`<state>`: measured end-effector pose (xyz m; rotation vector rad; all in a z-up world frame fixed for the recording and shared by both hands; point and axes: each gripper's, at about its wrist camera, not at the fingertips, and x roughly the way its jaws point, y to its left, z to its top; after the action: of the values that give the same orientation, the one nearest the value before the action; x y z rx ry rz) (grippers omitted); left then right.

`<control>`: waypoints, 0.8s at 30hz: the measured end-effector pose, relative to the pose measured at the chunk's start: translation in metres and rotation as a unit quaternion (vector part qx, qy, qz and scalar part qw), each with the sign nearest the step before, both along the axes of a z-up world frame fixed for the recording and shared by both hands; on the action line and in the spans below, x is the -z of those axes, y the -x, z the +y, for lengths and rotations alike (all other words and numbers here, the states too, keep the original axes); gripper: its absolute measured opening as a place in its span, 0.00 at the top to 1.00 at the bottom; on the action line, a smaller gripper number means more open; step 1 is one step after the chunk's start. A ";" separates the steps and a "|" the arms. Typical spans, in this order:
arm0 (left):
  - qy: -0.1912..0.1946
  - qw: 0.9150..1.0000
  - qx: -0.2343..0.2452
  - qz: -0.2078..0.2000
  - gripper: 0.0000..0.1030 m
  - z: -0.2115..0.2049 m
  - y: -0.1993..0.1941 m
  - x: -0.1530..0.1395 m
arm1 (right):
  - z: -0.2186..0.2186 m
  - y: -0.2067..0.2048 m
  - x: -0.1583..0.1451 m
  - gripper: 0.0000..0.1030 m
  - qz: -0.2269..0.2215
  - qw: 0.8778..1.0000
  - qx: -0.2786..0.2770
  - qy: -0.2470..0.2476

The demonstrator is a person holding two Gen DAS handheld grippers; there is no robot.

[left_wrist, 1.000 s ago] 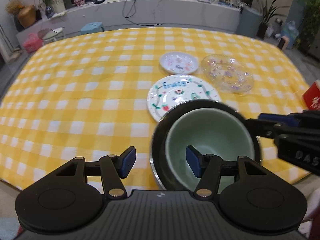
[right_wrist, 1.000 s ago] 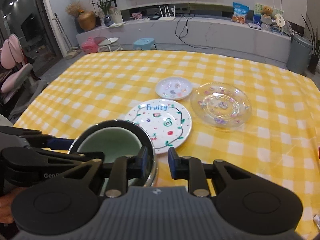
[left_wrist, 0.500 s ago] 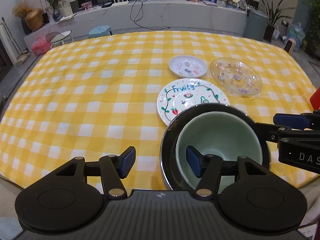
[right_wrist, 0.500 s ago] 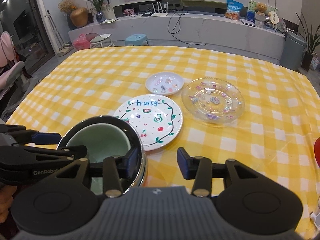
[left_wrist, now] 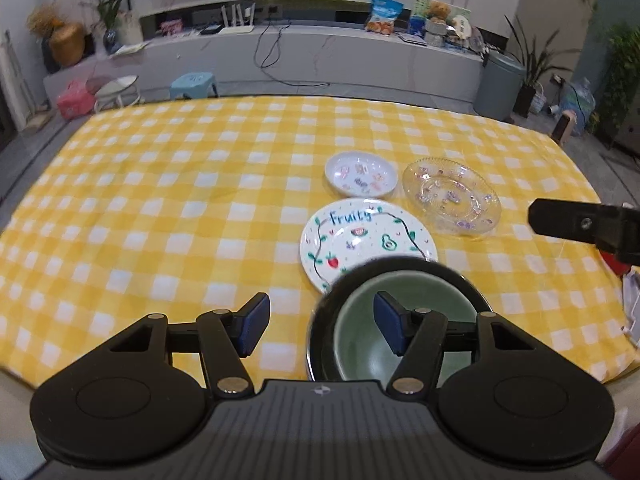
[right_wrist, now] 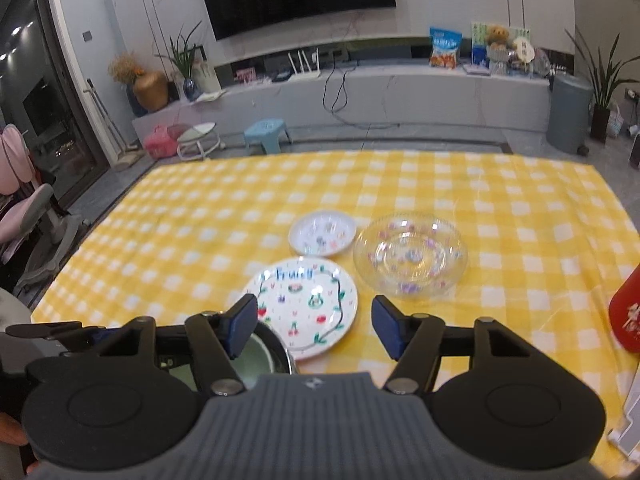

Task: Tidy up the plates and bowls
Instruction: 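Move the right gripper to the rim of the clear glass plate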

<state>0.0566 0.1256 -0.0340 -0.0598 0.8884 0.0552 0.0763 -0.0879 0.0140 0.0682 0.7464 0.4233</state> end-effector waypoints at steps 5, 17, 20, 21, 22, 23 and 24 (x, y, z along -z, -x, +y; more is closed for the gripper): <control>0.012 1.000 -0.012 -0.006 0.32 0.016 -0.022 -0.016 | -0.005 -0.006 -0.006 0.39 -0.016 1.000 0.008 0.023; 0.062 0.998 -0.032 -0.005 0.35 0.022 -0.071 -0.031 | -0.042 -0.042 -0.016 0.38 0.008 0.996 0.083 -0.010; 0.051 0.999 -0.004 -0.014 0.35 0.013 -0.079 -0.039 | -0.040 -0.054 -0.009 0.38 0.016 0.997 0.080 -0.006; 0.050 0.999 0.008 -0.013 0.35 0.010 -0.083 -0.041 | -0.039 -0.057 -0.007 0.38 0.017 0.997 0.080 0.002; 0.051 0.998 0.017 -0.014 0.35 0.007 -0.087 -0.042 | -0.039 -0.061 -0.004 0.38 0.018 0.997 0.080 0.008; 0.054 0.998 0.024 -0.014 0.35 0.006 -0.091 -0.043 | -0.041 -0.064 0.000 0.38 0.021 0.996 0.080 0.012; 0.058 0.998 0.026 -0.014 0.35 0.005 -0.095 -0.042 | -0.043 -0.069 0.004 0.38 0.026 0.996 0.083 0.012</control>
<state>0.1513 0.1305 0.0080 -0.1456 0.8635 -0.0459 0.1454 -0.1309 0.0101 0.1178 0.7916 0.2553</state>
